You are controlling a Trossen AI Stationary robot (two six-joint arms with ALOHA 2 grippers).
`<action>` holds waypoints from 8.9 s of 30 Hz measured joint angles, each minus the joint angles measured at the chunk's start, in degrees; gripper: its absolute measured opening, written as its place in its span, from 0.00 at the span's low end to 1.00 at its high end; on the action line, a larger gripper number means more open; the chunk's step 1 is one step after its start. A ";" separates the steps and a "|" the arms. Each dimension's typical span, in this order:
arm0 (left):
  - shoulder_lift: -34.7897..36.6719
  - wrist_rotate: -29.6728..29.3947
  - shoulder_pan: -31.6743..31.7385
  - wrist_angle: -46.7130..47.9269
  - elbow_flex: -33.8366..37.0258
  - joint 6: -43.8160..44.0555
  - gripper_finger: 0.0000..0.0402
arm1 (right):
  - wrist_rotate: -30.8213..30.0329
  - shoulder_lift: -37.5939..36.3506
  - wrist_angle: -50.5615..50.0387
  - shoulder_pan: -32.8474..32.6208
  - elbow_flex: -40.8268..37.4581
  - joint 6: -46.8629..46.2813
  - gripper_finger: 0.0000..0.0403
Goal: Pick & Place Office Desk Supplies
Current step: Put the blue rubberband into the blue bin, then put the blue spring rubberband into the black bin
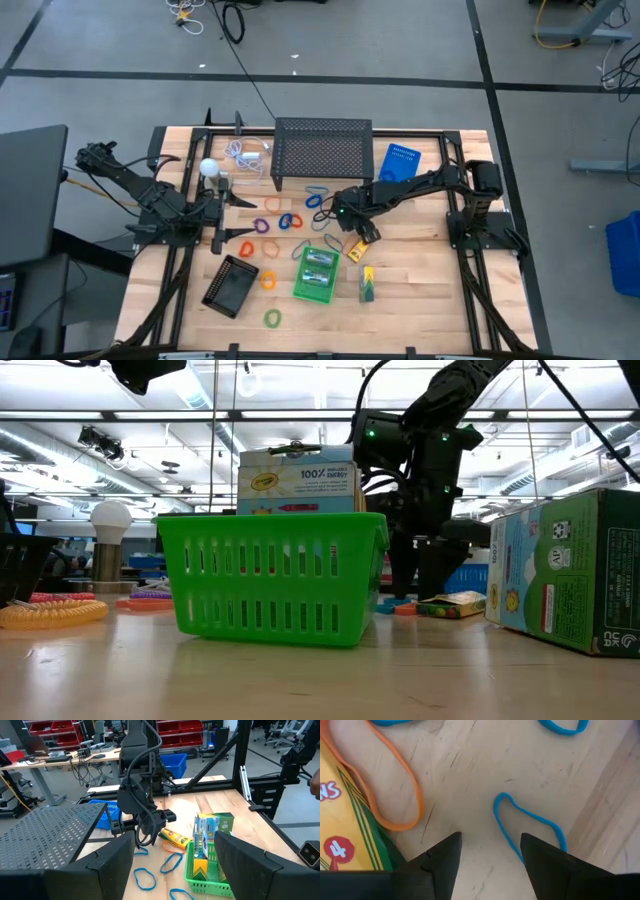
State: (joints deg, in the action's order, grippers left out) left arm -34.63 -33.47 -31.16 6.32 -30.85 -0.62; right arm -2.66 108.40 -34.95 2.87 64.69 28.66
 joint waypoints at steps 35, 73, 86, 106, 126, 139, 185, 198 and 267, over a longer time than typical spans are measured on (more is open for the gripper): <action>0.00 0.04 0.00 0.67 -0.01 1.18 0.71 | -2.49 0.08 3.29 -0.18 0.19 -1.69 0.00; -0.02 0.72 -0.02 1.23 0.00 1.29 0.71 | 12.73 -9.91 69.01 -1.31 -14.91 -14.96 0.00; -0.01 0.70 -0.02 1.21 0.00 1.29 0.71 | 4.58 -12.09 86.84 -0.39 -27.65 -19.43 0.00; -0.02 0.48 -0.02 1.18 -0.02 1.20 0.71 | -38.19 -28.97 78.99 3.68 -34.51 -16.40 0.00; -0.02 0.48 -0.02 1.21 -0.02 1.19 0.71 | -63.07 -29.38 64.97 7.64 -34.51 -21.44 0.00; -0.02 0.48 -0.01 1.21 -0.01 1.25 0.71 | -53.78 -29.39 42.91 13.23 -34.45 -43.03 0.00; 0.00 0.52 0.00 2.15 -0.02 1.70 0.71 | -33.56 -34.32 20.03 18.01 -34.45 -54.79 0.33; 0.00 0.52 -0.02 2.45 -0.02 1.66 0.71 | -41.56 -39.63 20.43 16.17 -34.45 -54.71 0.57; 6.73 10.32 -0.02 9.93 -0.02 1.29 0.71 | 4.79 -32.22 16.40 -31.06 -17.27 -111.32 0.44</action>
State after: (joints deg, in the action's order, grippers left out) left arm -27.90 -23.15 -31.18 16.26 -30.87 0.67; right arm 2.13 76.18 -18.55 -28.18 47.42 -82.66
